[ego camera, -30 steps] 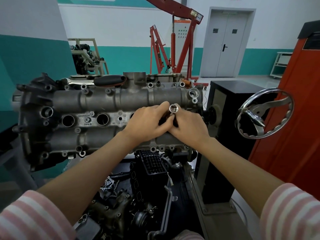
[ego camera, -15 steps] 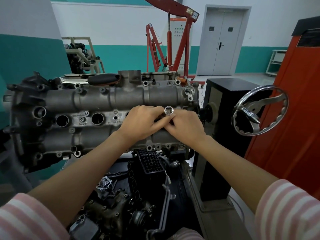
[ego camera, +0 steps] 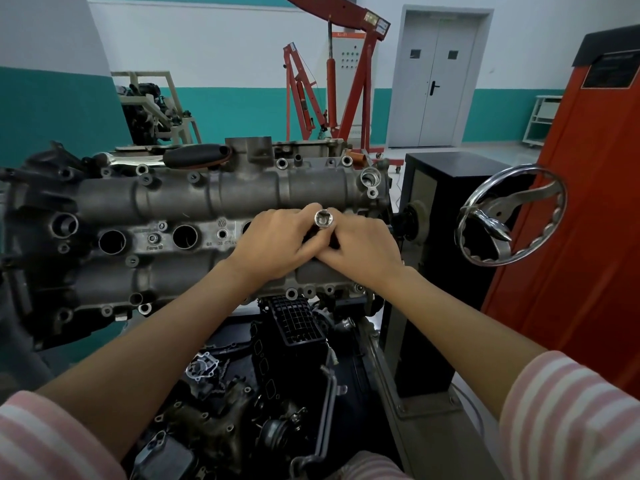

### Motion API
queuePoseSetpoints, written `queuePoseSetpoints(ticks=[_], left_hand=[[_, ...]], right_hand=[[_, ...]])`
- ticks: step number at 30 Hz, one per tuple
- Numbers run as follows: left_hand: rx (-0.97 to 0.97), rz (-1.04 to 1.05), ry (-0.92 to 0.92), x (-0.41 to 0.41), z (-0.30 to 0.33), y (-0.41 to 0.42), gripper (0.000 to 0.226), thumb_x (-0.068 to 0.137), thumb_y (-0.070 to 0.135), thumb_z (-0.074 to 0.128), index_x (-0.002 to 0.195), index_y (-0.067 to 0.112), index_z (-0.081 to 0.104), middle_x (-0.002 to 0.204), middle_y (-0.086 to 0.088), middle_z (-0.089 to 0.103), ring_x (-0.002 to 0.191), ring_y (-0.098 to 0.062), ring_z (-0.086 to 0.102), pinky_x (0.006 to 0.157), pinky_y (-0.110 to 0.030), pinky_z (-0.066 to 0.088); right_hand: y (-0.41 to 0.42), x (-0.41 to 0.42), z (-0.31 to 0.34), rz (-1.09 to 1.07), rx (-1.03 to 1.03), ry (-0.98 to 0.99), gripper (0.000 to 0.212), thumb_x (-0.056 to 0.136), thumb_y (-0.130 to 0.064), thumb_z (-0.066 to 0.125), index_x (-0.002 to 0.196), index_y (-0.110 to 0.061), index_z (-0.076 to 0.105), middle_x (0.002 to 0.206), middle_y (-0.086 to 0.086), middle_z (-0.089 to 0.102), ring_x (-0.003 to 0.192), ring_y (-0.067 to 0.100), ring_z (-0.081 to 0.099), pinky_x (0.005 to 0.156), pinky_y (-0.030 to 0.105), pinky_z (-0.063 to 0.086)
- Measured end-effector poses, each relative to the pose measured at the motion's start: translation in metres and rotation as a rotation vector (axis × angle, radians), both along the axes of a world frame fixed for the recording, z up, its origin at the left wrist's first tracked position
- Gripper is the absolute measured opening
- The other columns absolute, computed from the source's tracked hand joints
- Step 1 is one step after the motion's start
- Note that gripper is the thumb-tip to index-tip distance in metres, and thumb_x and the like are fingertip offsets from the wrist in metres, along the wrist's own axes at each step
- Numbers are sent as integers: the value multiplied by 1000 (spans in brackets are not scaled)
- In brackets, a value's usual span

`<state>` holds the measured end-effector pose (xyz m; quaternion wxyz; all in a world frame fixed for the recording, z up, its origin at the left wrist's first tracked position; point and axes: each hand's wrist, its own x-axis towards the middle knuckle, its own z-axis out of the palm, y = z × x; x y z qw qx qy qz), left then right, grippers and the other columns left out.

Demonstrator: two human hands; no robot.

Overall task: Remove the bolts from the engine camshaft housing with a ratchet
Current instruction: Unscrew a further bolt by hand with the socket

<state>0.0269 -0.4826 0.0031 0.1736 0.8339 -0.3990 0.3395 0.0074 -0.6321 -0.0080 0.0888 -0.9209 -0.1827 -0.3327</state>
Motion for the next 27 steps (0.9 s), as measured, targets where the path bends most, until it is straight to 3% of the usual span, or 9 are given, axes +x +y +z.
queuePoseSetpoints(ticks=[3,6,11,14,19,23,25,27], left_hand=[[-27,-26,-34,0,-1,0,32,90,43,34,68,21,39,50,-1,53,44,-22,50,47,-24,29],[-53,-55,-54,-1,-1,0,27,89,41,41,68,27,34,49,-1,53,43,-22,50,49,-23,29],[-42,-30,-43,-1,-1,0,41,89,47,35,65,14,42,51,-3,53,45,-23,51,45,-27,33],[-37,-14,-32,0,-2,1,50,87,49,32,72,5,50,52,-3,52,46,-22,50,44,-28,35],[-39,-10,-25,0,-1,0,35,88,44,31,76,13,42,55,1,50,45,-19,45,45,-23,26],[-48,-15,-48,1,-2,1,41,90,42,36,72,11,55,56,-4,56,47,-23,51,48,-25,32],[-53,-18,-57,1,-2,1,43,90,42,39,69,10,59,54,-3,56,46,-22,51,49,-24,31],[-52,-26,-63,0,-2,1,43,89,43,40,65,11,57,54,0,53,46,-21,50,48,-24,31]], right_hand=[[0,-3,1,26,46,30,34,87,-44,47,91,-14,64,82,1,67,79,19,61,67,37,47],[1,-4,1,24,50,26,29,89,-36,49,86,-12,65,82,1,68,80,21,60,66,37,46],[0,-4,2,51,48,27,23,91,-26,47,85,-9,61,81,5,65,75,26,59,59,33,38],[0,-3,1,40,17,25,25,91,-31,46,89,-9,56,80,2,62,72,22,58,58,31,36],[1,-2,1,52,42,-12,28,90,-35,48,97,-8,46,75,3,62,65,23,60,52,33,41],[2,-1,1,25,47,-2,39,89,-45,46,104,-10,54,80,2,66,72,19,61,60,35,47],[2,-1,0,30,50,-6,33,89,-42,47,94,-14,63,81,0,67,77,18,61,64,35,47],[1,-2,0,51,81,-7,27,89,-32,50,79,-11,63,77,1,67,73,22,61,58,34,44]])
